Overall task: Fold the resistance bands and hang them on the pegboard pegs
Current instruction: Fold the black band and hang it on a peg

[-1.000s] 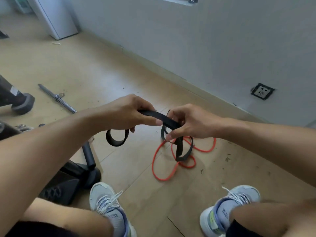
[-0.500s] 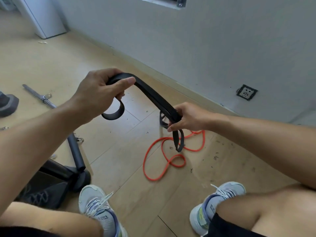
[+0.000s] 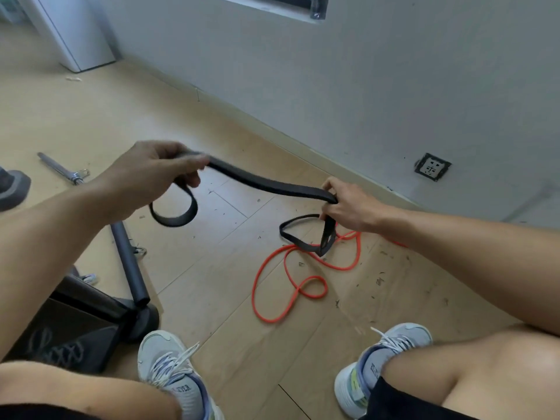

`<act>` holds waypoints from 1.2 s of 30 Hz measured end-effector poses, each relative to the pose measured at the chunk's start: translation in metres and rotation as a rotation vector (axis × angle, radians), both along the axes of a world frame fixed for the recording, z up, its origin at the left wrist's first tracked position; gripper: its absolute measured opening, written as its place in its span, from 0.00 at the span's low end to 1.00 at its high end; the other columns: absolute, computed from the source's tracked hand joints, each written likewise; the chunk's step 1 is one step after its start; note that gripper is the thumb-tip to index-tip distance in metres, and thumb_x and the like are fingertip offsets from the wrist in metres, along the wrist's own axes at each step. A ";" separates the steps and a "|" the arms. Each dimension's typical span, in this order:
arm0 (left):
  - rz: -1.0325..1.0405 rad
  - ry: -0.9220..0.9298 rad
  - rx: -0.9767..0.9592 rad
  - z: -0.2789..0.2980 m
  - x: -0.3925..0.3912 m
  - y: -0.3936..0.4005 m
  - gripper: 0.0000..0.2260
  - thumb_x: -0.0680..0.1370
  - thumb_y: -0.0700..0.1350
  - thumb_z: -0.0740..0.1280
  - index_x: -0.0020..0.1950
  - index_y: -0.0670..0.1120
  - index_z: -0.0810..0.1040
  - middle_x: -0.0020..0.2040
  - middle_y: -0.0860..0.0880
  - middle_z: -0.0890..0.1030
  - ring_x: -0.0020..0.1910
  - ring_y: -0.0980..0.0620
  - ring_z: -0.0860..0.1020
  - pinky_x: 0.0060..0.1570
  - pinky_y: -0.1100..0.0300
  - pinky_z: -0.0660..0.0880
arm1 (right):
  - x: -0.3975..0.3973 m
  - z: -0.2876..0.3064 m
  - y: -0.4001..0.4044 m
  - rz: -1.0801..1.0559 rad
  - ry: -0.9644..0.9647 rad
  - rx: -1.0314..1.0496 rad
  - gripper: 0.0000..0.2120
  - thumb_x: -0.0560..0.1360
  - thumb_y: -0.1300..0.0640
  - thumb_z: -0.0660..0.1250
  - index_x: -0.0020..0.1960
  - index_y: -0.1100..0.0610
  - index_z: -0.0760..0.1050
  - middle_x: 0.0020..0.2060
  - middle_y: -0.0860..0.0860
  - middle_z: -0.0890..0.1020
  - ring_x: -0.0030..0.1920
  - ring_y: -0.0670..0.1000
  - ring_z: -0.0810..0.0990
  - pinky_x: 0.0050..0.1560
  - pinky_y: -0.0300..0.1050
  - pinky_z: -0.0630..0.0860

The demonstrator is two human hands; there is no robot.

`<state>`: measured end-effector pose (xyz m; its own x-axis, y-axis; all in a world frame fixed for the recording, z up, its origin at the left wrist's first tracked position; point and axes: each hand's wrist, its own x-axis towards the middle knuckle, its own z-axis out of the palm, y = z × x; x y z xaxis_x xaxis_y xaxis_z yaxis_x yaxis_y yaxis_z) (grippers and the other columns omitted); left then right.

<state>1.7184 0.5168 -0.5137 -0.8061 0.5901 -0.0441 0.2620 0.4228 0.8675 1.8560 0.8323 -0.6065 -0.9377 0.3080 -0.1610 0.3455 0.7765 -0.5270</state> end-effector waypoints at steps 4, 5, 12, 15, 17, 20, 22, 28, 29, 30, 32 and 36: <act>-0.088 -0.057 -0.542 -0.027 -0.011 -0.015 0.11 0.75 0.56 0.73 0.46 0.49 0.85 0.41 0.46 0.86 0.36 0.49 0.80 0.40 0.56 0.72 | 0.003 0.014 0.002 -0.014 0.031 -0.141 0.05 0.81 0.56 0.68 0.50 0.53 0.82 0.43 0.46 0.88 0.48 0.46 0.86 0.55 0.48 0.81; -0.112 -0.071 -0.621 -0.034 -0.010 -0.015 0.09 0.76 0.55 0.73 0.47 0.49 0.84 0.42 0.46 0.86 0.39 0.48 0.82 0.42 0.54 0.76 | 0.004 0.020 -0.001 -0.002 0.052 -0.151 0.04 0.80 0.56 0.69 0.49 0.53 0.83 0.43 0.45 0.88 0.47 0.45 0.86 0.52 0.46 0.80; -0.255 0.022 -0.555 -0.034 0.014 0.022 0.27 0.72 0.57 0.76 0.69 0.54 0.75 0.67 0.55 0.78 0.65 0.54 0.76 0.65 0.57 0.71 | 0.000 0.056 -0.052 0.118 0.252 -0.192 0.16 0.68 0.57 0.82 0.46 0.50 0.75 0.35 0.47 0.79 0.34 0.47 0.76 0.37 0.50 0.77; -0.278 0.072 -0.369 -0.020 0.037 0.050 0.24 0.70 0.57 0.78 0.64 0.54 0.78 0.61 0.57 0.81 0.63 0.59 0.77 0.63 0.60 0.72 | -0.003 0.055 -0.071 0.128 0.312 -0.131 0.21 0.67 0.61 0.78 0.44 0.48 0.66 0.32 0.45 0.74 0.32 0.48 0.70 0.34 0.50 0.73; -0.281 0.059 -0.294 -0.015 0.049 0.061 0.19 0.70 0.56 0.78 0.59 0.54 0.80 0.55 0.57 0.84 0.56 0.61 0.80 0.58 0.61 0.76 | -0.004 0.056 -0.076 0.154 0.299 -0.106 0.20 0.68 0.62 0.76 0.44 0.49 0.65 0.31 0.44 0.73 0.31 0.48 0.68 0.33 0.46 0.69; -0.279 0.044 -0.221 -0.014 0.056 0.066 0.14 0.72 0.55 0.77 0.53 0.53 0.80 0.46 0.57 0.87 0.44 0.64 0.83 0.47 0.62 0.77 | -0.001 0.060 -0.077 0.211 0.267 -0.105 0.19 0.68 0.60 0.76 0.45 0.51 0.66 0.32 0.46 0.75 0.32 0.48 0.70 0.34 0.50 0.70; -0.255 0.062 -0.189 -0.014 0.058 0.066 0.14 0.71 0.58 0.77 0.51 0.53 0.81 0.43 0.56 0.87 0.42 0.62 0.84 0.45 0.62 0.77 | 0.001 0.061 -0.078 0.228 0.279 -0.117 0.20 0.69 0.59 0.77 0.46 0.51 0.65 0.33 0.45 0.76 0.32 0.48 0.70 0.35 0.51 0.72; -0.258 0.229 -0.304 -0.007 0.061 0.069 0.12 0.69 0.57 0.78 0.40 0.50 0.84 0.36 0.51 0.84 0.35 0.53 0.80 0.39 0.53 0.78 | 0.003 0.060 -0.077 0.238 0.295 -0.135 0.22 0.68 0.60 0.80 0.46 0.52 0.66 0.33 0.45 0.78 0.30 0.43 0.71 0.35 0.50 0.75; -0.262 0.286 -0.337 -0.005 0.062 0.070 0.10 0.68 0.56 0.78 0.40 0.50 0.84 0.35 0.51 0.84 0.36 0.52 0.81 0.41 0.52 0.79 | 0.004 0.059 -0.078 0.244 0.283 -0.146 0.22 0.68 0.60 0.80 0.47 0.53 0.67 0.33 0.45 0.79 0.30 0.43 0.73 0.36 0.54 0.78; -0.259 0.332 -0.350 -0.003 0.063 0.069 0.09 0.68 0.54 0.78 0.39 0.51 0.84 0.34 0.52 0.83 0.37 0.52 0.80 0.42 0.52 0.80 | 0.005 0.058 -0.079 0.247 0.266 -0.160 0.22 0.68 0.61 0.81 0.47 0.54 0.67 0.33 0.46 0.80 0.31 0.44 0.76 0.39 0.56 0.80; -0.248 0.380 -0.319 0.002 0.063 0.065 0.07 0.65 0.53 0.77 0.38 0.51 0.84 0.33 0.52 0.83 0.36 0.52 0.80 0.42 0.51 0.80 | 0.005 0.054 -0.080 0.254 0.235 -0.187 0.22 0.68 0.61 0.81 0.47 0.50 0.69 0.35 0.48 0.82 0.37 0.50 0.82 0.44 0.59 0.82; -0.178 0.378 -0.122 0.014 0.062 0.055 0.04 0.67 0.50 0.78 0.39 0.57 0.85 0.36 0.56 0.85 0.40 0.54 0.84 0.49 0.56 0.81 | 0.000 0.041 -0.068 0.289 0.179 -0.230 0.16 0.69 0.60 0.82 0.43 0.46 0.76 0.37 0.53 0.81 0.39 0.52 0.80 0.49 0.56 0.81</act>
<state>1.7803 0.5717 -0.4999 -0.6655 0.7298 0.1561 0.6293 0.4364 0.6431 1.8558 0.7644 -0.5654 -0.9998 0.0027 -0.0211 0.0173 0.6833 -0.7299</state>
